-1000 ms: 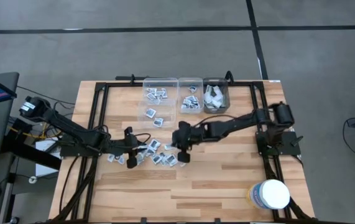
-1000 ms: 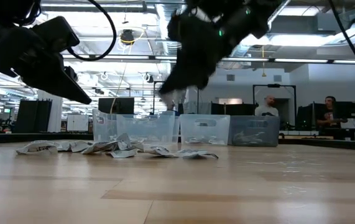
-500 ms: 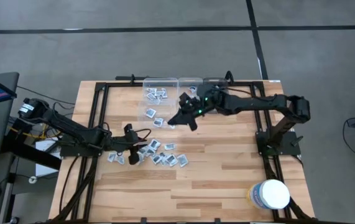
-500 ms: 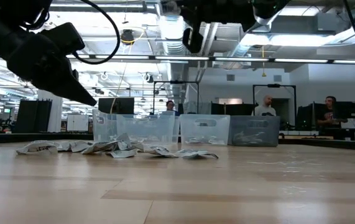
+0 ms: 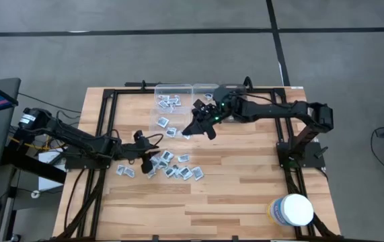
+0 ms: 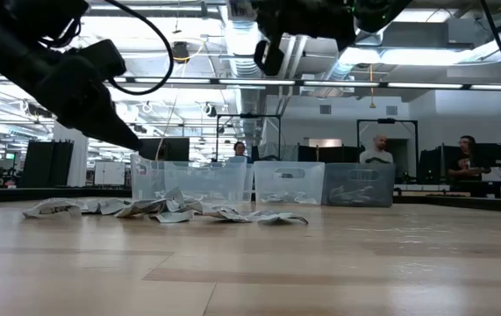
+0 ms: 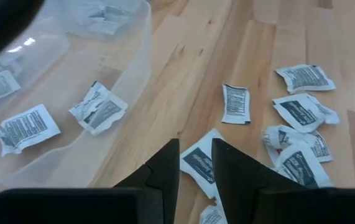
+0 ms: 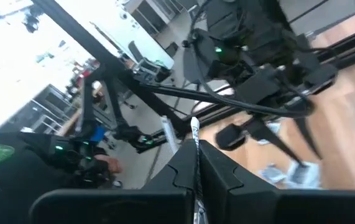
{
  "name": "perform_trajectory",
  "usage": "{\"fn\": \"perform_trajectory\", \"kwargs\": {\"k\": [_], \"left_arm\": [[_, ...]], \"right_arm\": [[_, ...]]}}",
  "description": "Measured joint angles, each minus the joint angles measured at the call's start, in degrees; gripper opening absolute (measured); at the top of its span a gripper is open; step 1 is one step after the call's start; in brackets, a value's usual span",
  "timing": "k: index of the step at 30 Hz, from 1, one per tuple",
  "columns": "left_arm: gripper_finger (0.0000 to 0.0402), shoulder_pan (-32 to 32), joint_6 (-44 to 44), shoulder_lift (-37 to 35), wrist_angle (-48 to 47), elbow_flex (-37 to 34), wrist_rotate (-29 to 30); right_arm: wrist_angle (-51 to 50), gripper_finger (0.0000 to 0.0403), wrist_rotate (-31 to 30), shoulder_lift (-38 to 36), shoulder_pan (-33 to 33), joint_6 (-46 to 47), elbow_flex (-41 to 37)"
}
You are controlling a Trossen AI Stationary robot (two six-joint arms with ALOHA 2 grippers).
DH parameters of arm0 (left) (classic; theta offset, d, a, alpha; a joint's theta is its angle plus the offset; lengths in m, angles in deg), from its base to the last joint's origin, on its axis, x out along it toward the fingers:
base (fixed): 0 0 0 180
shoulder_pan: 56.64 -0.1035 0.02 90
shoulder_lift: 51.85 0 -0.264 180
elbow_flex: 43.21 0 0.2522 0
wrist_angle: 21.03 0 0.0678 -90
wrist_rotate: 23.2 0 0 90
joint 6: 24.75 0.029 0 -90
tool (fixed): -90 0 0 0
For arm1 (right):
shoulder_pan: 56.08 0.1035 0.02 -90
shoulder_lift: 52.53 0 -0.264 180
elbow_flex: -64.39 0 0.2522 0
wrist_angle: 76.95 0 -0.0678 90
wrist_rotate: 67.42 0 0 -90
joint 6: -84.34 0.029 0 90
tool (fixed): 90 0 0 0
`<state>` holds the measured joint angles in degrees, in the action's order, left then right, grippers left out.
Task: Pick & Place First Aid Supplies
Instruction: Put the alcohol pad into the top right transparent bin, then put the towelette pack into the bottom transparent bin
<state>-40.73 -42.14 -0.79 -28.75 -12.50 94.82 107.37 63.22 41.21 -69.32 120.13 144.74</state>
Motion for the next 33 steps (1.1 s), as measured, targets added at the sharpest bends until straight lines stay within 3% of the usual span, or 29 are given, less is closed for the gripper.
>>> {"fn": "perform_trajectory", "kwargs": {"k": [3, 6, 8, 13, 16, 24, 33], "left_arm": [[0.0094, -0.96, 0.0, 0.0, 0.0, 0.0, 0.0], [0.0094, -1.72, 0.0, 0.0, 0.0, 0.0, 0.01], [0.0094, -2.03, -0.04, -0.01, 0.38, -0.4, 0.01], [0.0094, -2.16, -7.32, 0.01, 3.71, -4.37, -0.01], [0.0094, -2.07, -14.26, 0.01, 6.65, -7.07, -0.01], [0.0094, -2.07, -20.22, 0.01, 13.79, -11.23, 1.32], [0.0094, -2.07, -20.11, 0.01, 14.69, -11.21, 5.38]], "right_arm": [[-2.36, 0.0005, -1.07, 0.02, -1.83, -5.65, 0.0], [-9.25, 0.0005, -7.08, -0.02, -4.17, -17.09, 0.0], [-15.55, 0.0004, -15.57, -0.02, -5.78, -25.01, 0.0], [-27.93, 0.0007, -44.27, 0.0, -8.69, -36.78, 0.0], [-29.92, 0.0008, -53.05, 0.0, -10.57, -40.93, 0.0], [-27.83, 0.0019, -49.93, 0.46, -15.27, -42.51, -0.02], [-25.94, 0.0104, -49.51, 2.01, -15.19, -44.94, 0.06]]}}
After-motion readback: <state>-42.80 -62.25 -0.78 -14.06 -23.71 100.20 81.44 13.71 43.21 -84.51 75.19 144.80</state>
